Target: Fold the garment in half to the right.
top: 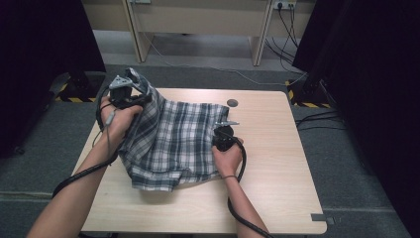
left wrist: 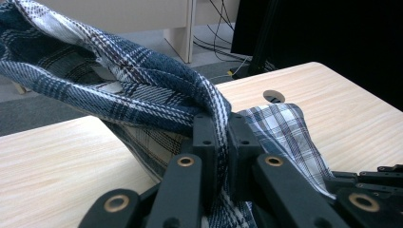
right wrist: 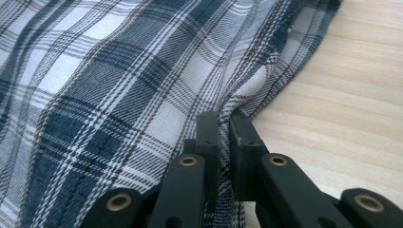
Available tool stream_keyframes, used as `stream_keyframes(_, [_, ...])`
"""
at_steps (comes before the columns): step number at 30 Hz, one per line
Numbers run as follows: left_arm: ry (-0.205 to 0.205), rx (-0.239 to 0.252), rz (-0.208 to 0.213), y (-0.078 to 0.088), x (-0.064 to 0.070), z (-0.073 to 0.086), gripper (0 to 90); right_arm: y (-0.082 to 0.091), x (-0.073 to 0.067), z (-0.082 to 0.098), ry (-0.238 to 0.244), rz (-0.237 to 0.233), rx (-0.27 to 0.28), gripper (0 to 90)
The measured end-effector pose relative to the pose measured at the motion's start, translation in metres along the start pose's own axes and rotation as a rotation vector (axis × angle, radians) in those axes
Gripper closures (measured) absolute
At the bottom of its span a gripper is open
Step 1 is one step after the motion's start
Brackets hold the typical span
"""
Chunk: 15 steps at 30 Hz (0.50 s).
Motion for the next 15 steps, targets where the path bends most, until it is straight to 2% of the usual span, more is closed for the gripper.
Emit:
stream_keyframes(3, [0.008,0.016,-0.006,0.001,-0.002,-0.002,84.1,0.001,0.0,0.001,0.01,0.013,-0.003,84.6])
stream_keyframes(15, [0.024,0.03,-0.032,0.01,-0.019,-0.009,84.1,-0.004,-0.008,-0.001,0.009,-0.003,0.002,84.4])
Point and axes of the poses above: each handheld gripper's, and its own axes: y roughly backward along the jaws, z roughly out of its underside, x roughly to its right, the point moved 6 cm from there along -y, roughly forward along the jaws, and after that the axes turned 11 degrees about -z, right-handed, at the moved point
